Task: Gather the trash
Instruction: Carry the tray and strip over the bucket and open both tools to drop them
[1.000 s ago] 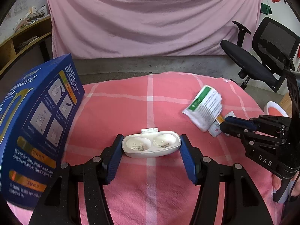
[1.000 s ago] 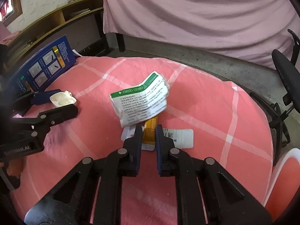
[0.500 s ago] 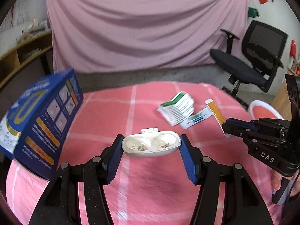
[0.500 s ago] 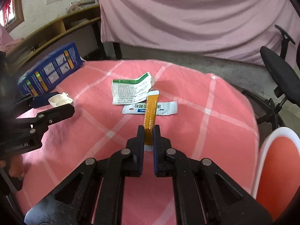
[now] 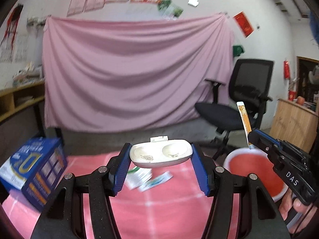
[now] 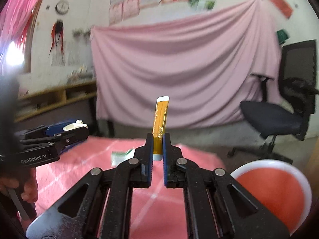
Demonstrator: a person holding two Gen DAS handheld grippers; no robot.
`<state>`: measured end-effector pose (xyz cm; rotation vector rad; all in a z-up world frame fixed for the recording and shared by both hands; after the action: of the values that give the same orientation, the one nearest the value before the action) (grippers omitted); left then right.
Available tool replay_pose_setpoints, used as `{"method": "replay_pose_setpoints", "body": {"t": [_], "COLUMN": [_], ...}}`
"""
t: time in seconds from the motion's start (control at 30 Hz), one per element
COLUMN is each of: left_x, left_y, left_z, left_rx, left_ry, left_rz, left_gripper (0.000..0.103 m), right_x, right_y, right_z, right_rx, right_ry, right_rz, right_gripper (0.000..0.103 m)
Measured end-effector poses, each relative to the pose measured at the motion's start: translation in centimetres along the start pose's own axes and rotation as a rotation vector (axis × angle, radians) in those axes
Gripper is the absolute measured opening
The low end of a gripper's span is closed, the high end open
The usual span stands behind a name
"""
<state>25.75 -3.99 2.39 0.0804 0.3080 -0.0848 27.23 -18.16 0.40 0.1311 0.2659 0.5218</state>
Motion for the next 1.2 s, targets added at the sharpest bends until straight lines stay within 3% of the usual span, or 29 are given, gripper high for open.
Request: {"method": "replay_pose_setpoints", "body": {"t": [0.23,0.4,0.73,0.97,1.2], "left_x": [1.0,1.9,4.4,6.0,8.0], "left_y": [-5.3,-9.5,-17.0,-18.9,-19.9], "left_z": [2.8,3.8,4.2,3.5,2.5], "left_rx": [0.050,0.080,0.137,0.145,0.154], "left_ry": [-0.102,-0.127,-0.097,-0.048,0.061], "left_rz": [-0.083,-0.154,-0.282,-0.329,-0.376], "left_gripper": [0.054,0.054,0.054,0.054,0.054], "right_x": [-5.2,-7.6,-9.2,-9.1,-8.1], "right_y": [-3.4,-6.1,-11.9,-14.4,-16.4], "right_z": [2.7,3.4,2.7,2.1,0.6], "right_rx": [0.018,0.038,0.141,0.191,0.259], "right_ry": [-0.199,-0.249,-0.202,-0.146,-0.064], "right_rz": [-0.114,-0.194,-0.307,-0.347,-0.353], "right_gripper": [0.028,0.028,0.028,0.029,0.029]}}
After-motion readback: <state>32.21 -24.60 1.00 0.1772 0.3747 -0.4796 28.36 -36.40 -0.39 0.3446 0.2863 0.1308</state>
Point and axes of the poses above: each gripper's, at about its wrist camera, not at the fingertips, and x roughly the way its jaws point, y to its left, z to its top, the point moved 4 cm from there along x, roughly the way its jaws point, and after that the axes turned 8 degrees about x, right-handed, at the moved point
